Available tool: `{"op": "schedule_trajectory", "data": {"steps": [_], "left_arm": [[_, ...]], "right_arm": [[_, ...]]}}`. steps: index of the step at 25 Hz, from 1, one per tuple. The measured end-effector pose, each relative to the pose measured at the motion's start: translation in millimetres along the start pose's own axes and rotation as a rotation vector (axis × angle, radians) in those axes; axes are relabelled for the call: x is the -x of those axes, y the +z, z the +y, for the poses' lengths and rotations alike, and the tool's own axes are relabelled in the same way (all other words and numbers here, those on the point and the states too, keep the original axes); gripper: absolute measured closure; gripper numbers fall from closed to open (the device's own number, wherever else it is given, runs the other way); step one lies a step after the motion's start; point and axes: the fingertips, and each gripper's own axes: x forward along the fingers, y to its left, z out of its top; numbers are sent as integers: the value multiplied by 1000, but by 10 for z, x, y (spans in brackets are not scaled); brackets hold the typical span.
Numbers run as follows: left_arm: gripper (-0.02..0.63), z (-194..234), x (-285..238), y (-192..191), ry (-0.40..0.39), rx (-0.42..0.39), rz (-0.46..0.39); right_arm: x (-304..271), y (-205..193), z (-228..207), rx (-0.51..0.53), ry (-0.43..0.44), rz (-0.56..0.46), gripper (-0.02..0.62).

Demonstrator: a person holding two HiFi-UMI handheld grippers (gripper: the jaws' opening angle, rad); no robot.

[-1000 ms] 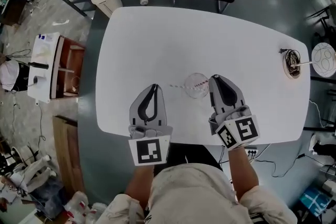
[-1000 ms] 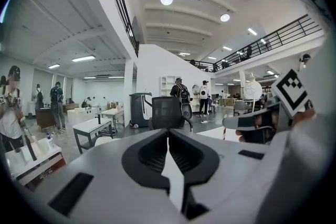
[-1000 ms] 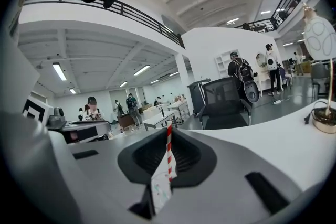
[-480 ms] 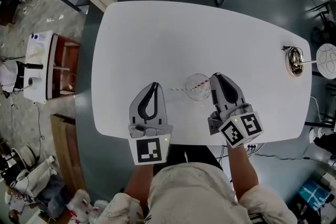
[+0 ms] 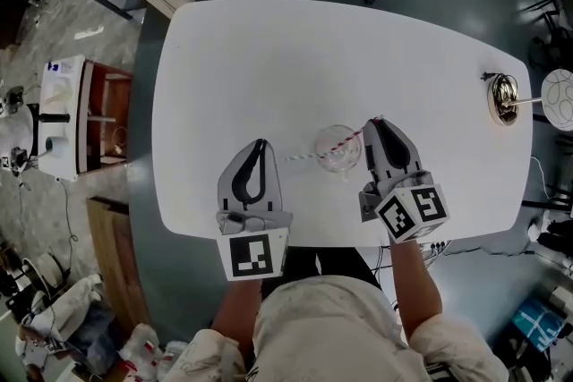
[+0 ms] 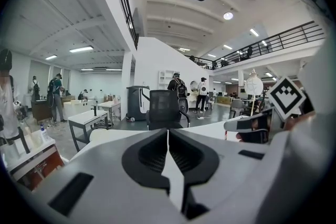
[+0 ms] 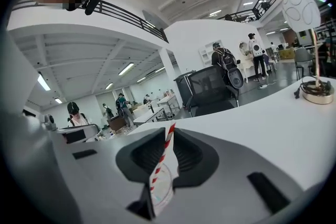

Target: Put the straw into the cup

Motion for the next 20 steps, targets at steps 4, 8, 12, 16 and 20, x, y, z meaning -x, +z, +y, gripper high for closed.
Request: {"op": "schedule_trajectory", "data": {"steps": [4, 8, 12, 16, 20], "left_arm": [[597, -21, -31, -11, -9, -2, 5], [597, -28, -46, -20, -11, -2, 3], [597, -47, -58, -31, -16, -9, 9], [597, -52, -56, -37, -20, -10, 9], [597, -92, -40, -38, -19, -13, 9]], "right_arm": [[-25, -28, -118, -28, -28, 9, 548], [-19, -79, -223, -61, -52, 2, 540], [2, -88, -238, -64, -45, -5, 537], [13, -129, -218, -48, -43, 4, 523], [70, -196, -217, -30, -37, 21, 499]]}}
